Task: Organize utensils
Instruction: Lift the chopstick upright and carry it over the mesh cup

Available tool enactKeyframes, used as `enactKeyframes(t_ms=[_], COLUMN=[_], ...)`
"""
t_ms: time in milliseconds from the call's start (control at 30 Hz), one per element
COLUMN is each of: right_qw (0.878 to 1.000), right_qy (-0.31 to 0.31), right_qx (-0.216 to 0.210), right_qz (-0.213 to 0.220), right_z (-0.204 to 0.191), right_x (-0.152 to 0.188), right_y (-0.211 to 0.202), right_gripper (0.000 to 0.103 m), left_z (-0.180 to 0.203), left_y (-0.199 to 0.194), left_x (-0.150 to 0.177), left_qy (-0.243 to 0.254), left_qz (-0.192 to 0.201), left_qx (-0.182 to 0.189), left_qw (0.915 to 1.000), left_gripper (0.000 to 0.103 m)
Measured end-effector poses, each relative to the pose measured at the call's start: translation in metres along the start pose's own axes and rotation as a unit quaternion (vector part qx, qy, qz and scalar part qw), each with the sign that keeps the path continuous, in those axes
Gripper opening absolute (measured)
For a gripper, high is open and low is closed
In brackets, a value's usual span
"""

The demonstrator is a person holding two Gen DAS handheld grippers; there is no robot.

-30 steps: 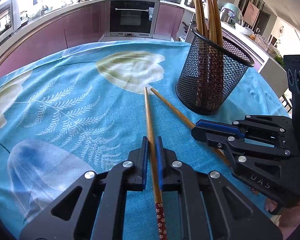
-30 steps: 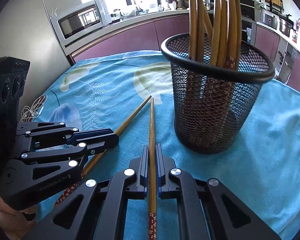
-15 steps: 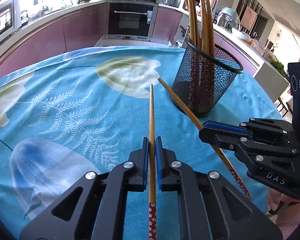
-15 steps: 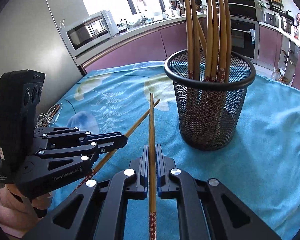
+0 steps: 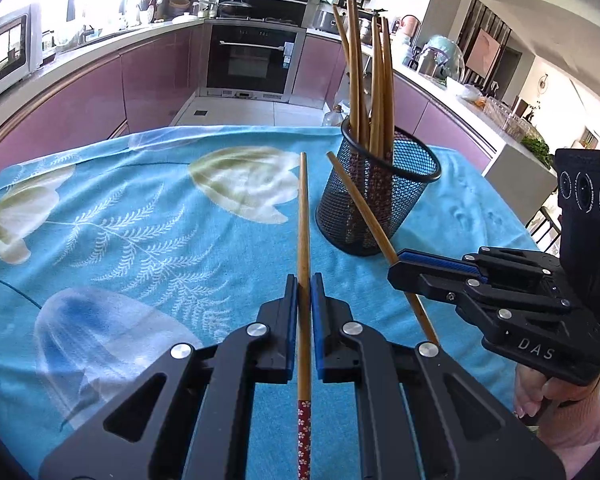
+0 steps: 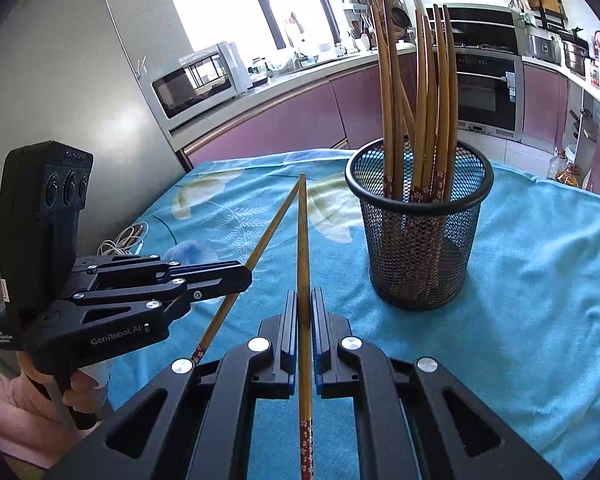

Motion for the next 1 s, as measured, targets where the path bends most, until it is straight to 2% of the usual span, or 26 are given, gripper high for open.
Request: enactKeyframes(t_ms=[733, 1000], right_qw=[0.999, 0.998], right_qy=[0.021, 0.024], right_qx=[-0.003, -0.005], right_qz=[0.046, 0.059], right_z=[0.017, 0.017], right_x=[-0.015, -0.02], right_y=[-0.03, -0.038], right_gripper=[0.006, 0.006], left_z=[0.016, 0.021], left_y=[-0.027, -0.032], left_x=[-0.012, -0.017], left_qy=[-0.001, 0.003], left_qz=[0.028, 0.038], left_qx=[0.039, 0.041], left_qw=[0.9988, 0.9984], left_gripper=[0.007, 0.008])
Point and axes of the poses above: each gripper's, at about its wrist camera, not at the fingertips, and y roughly the way its jaws point, z to its right, x to its underside, the point moved 7 cm from there along y, roughly the way its jaws point, and after that the axes turned 10 degrees about x, right-handed, at the moved point
